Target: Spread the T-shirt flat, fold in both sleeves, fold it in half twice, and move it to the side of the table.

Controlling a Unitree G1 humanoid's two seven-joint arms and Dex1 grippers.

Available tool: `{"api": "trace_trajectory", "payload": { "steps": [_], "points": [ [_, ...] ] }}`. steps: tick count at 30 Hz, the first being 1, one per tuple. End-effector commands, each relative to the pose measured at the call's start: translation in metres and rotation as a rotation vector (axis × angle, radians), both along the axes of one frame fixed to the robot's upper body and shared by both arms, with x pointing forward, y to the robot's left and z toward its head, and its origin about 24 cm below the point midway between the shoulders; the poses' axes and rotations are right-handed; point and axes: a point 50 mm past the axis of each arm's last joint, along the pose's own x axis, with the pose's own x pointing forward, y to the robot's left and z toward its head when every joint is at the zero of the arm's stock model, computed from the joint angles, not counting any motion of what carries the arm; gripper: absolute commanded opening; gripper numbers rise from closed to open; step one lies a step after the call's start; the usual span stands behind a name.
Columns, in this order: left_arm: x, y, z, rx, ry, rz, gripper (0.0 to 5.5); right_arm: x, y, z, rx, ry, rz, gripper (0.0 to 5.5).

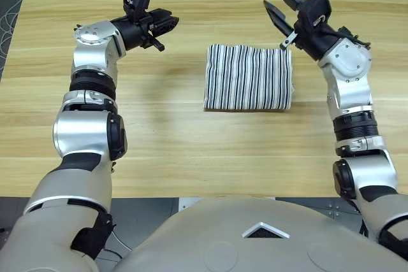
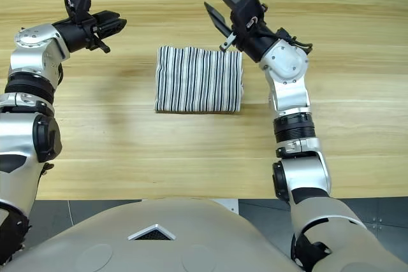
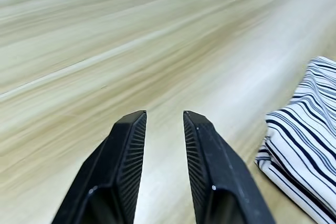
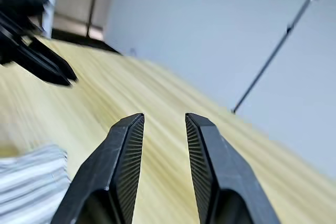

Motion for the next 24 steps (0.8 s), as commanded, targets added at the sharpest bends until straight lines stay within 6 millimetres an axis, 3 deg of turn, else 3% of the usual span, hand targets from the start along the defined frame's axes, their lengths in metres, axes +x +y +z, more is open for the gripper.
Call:
{"api": "trace_trajectory", "payload": {
  "steps": [1,4,9,10,13,17,19,20,21,22,24],
  "points": [
    [-0.001,0.007,0.001,0.009,-0.03,0.04,1.31,-0.022,0.017,-0.037,-0.14,0.143,0.188,1.44],
    [-0.009,0.009,-0.015,0.058,-0.007,0.059,1.31,-0.03,0.007,-0.073,-0.33,0.282,0.255,1.44],
    [-0.007,0.01,-0.013,0.049,-0.033,0.109,1.31,-0.019,-0.04,-0.112,-0.584,0.559,0.063,1.44],
    [-0.006,0.012,-0.011,0.038,-0.048,0.137,1.31,-0.017,-0.057,-0.114,-0.647,0.596,0.012,1.44],
    [-0.002,0.022,-0.003,-0.031,-0.103,0.267,1.31,-0.017,-0.132,-0.102,-0.826,0.704,-0.19,1.44],
    [0.001,0.026,-0.002,-0.15,-0.154,0.44,1.31,-0.046,-0.233,-0.073,-0.872,0.89,-0.482,1.44],
    [0.004,0.024,0.0,-0.191,-0.204,0.52,1.31,-0.062,-0.261,-0.065,-0.85,0.941,-0.609,1.44],
    [0.004,0.022,0.0,-0.207,-0.236,0.559,1.31,-0.062,-0.266,-0.061,-0.853,0.902,-0.647,1.44],
    [0.004,0.019,-0.001,-0.231,-0.266,0.595,1.31,-0.045,-0.257,-0.053,-0.804,0.742,-0.692,1.44],
    [0.003,0.014,-0.003,-0.258,-0.288,0.634,1.31,-0.019,-0.235,-0.039,-0.624,0.524,-0.733,1.44],
    [0.003,0.006,-0.006,-0.283,-0.324,0.692,1.31,0.015,-0.193,-0.01,-0.394,0.114,-0.78,1.44]
  ]
}}
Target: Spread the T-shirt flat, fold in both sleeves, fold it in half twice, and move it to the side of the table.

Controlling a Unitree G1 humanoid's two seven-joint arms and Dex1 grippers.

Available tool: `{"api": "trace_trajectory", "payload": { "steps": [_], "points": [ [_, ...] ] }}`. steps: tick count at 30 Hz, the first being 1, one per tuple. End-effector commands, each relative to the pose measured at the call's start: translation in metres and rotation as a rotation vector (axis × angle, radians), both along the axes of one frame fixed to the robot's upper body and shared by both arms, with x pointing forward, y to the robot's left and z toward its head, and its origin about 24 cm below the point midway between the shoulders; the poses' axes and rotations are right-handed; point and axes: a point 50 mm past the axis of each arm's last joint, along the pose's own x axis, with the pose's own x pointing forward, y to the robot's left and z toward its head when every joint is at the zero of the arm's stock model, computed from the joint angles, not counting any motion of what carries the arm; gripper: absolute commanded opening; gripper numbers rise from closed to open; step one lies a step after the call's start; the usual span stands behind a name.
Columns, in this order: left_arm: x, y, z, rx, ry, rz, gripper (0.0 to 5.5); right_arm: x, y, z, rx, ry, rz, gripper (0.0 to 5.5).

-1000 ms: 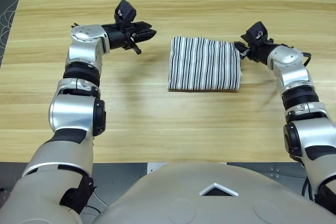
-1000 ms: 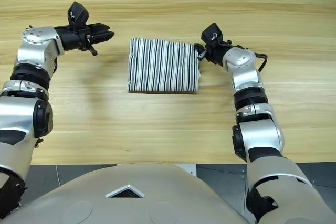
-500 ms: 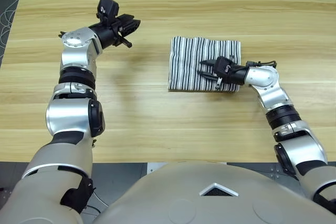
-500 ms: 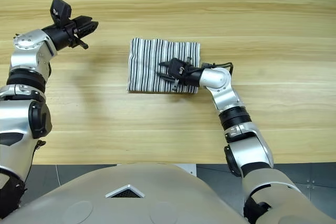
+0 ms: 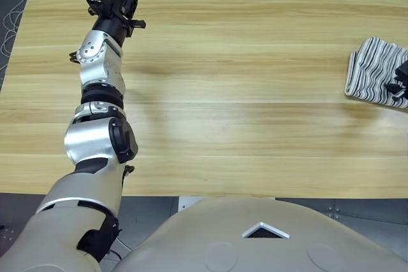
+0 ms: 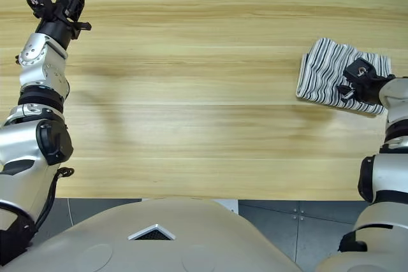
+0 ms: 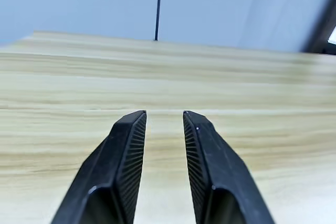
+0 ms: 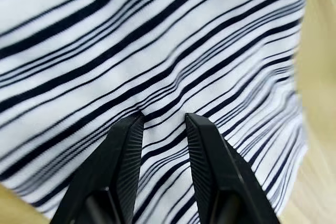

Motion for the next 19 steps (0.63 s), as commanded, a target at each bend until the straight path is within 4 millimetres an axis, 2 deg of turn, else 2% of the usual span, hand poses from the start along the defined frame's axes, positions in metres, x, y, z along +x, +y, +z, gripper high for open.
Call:
{"api": "trace_trajectory", "payload": {
  "steps": [1,3,4,5,6,7,9,10,11,14,16,19],
  "points": [
    [0.003,-0.021,-0.001,-0.025,-0.08,0.093,1.31,0.061,0.085,0.046,-0.032,-0.753,0.159,1.44],
    [0.001,-0.032,-0.001,0.025,-0.144,0.101,1.31,0.064,0.157,0.06,-0.094,-1.091,0.361,1.44],
    [0.0,-0.035,-0.001,0.056,-0.168,0.114,1.31,0.061,0.185,0.061,-0.104,-1.195,0.412,1.44],
    [-0.004,-0.04,-0.003,0.12,-0.19,0.142,1.31,0.059,0.213,0.047,-0.094,-1.232,0.421,1.44],
    [-0.008,-0.043,-0.007,0.165,-0.215,0.174,1.31,0.056,0.23,0.023,-0.048,-1.2,0.381,1.44],
    [-0.013,-0.048,-0.01,0.204,-0.244,0.184,1.31,0.051,0.238,0.001,-0.011,-1.145,0.335,1.44],
    [-0.021,-0.061,-0.019,0.301,-0.264,0.171,1.31,0.034,0.242,-0.046,0.032,-0.948,0.299,1.44],
    [-0.025,-0.069,-0.027,0.335,-0.252,0.127,1.31,0.025,0.237,-0.062,0.059,-0.874,0.285,1.44],
    [-0.028,-0.073,-0.034,0.356,-0.233,0.123,1.31,0.022,0.228,-0.068,0.16,-0.815,0.178,1.44],
    [-0.03,-0.08,-0.041,0.432,-0.21,0.12,1.31,0.023,0.206,-0.061,0.324,-0.856,-0.034,1.44],
    [-0.029,-0.085,-0.042,0.438,-0.207,0.112,1.31,0.021,0.2,-0.063,0.339,-0.856,-0.059,1.44],
    [-0.03,-0.092,-0.041,0.464,-0.228,0.091,1.31,0.018,0.202,-0.062,0.343,-0.865,-0.008,1.44]
  ]
}}
